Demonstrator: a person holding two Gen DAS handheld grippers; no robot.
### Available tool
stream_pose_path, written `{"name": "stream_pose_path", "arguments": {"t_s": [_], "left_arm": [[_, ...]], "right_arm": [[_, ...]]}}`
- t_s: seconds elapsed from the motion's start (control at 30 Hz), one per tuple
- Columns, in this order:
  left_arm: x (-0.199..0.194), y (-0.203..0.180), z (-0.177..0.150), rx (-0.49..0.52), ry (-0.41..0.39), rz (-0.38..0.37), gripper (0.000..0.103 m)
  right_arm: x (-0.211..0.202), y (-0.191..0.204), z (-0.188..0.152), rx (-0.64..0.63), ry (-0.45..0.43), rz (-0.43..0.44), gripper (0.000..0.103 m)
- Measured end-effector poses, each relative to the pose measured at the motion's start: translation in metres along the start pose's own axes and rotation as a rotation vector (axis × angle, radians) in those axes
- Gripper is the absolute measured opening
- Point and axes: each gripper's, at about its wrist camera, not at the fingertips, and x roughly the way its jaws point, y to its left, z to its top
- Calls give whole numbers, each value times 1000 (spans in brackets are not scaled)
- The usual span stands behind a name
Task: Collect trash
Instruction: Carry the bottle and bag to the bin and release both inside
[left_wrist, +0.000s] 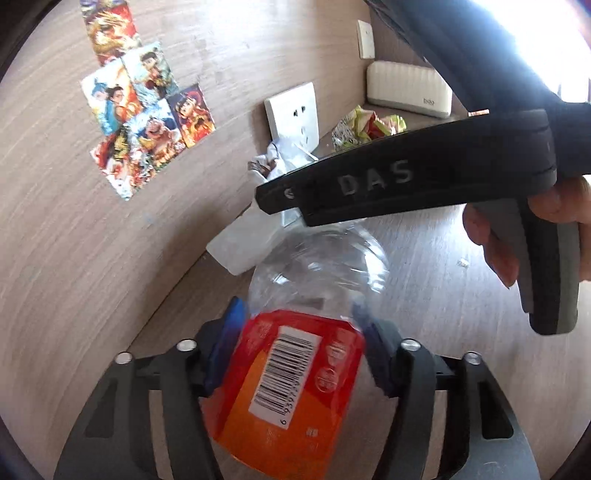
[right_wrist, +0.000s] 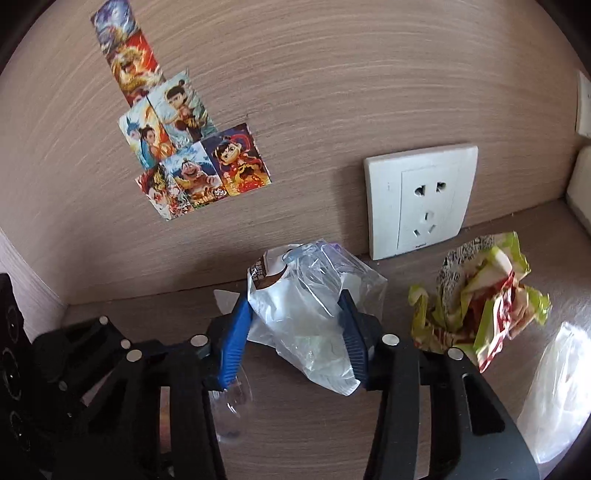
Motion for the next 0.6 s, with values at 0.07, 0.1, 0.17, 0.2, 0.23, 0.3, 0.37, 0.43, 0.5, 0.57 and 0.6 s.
{"name": "stream_pose_path", "arguments": {"t_s": [0.07, 0.1, 0.17, 0.2, 0.23, 0.3, 0.37, 0.43, 0.5, 0.57, 0.6], "left_arm": [[-6, -1, -1, -25, -4, 2, 55], [-10, -2, -1, -33, -7, 4, 56], [-18, -6, -3, -55, -12, 8, 56], [-22, -4, -4, -62, -11, 7, 56], [-26, -7, -3, -68, -12, 11, 56], [-36, -11, -3, -82, -17, 15, 56], [-43, -15, 1, -91, -28, 19, 56], [-50, -23, 3, -88, -34, 20, 56], [-59, -32, 4, -79, -42, 20, 56], [-63, -45, 9, -70, -50, 13, 56], [-65, -50, 10, -64, -53, 3, 56]], "right_arm": [[-9, -1, -2, 16, -9, 29, 48], [-17, 1, -2, 16, -25, 33, 48], [-32, 2, -1, 21, -54, 41, 48], [-39, 4, -1, 29, -69, 48, 48], [-49, 4, -1, 39, -85, 60, 48], [-63, 4, 1, 47, -110, 69, 48], [-78, 8, 0, 45, -136, 70, 48], [-94, 9, -3, 39, -160, 57, 48], [-107, 10, -6, 29, -175, 39, 48], [-123, 7, -14, 36, -191, 23, 48], [-131, 4, -18, 43, -196, 16, 48]]}}
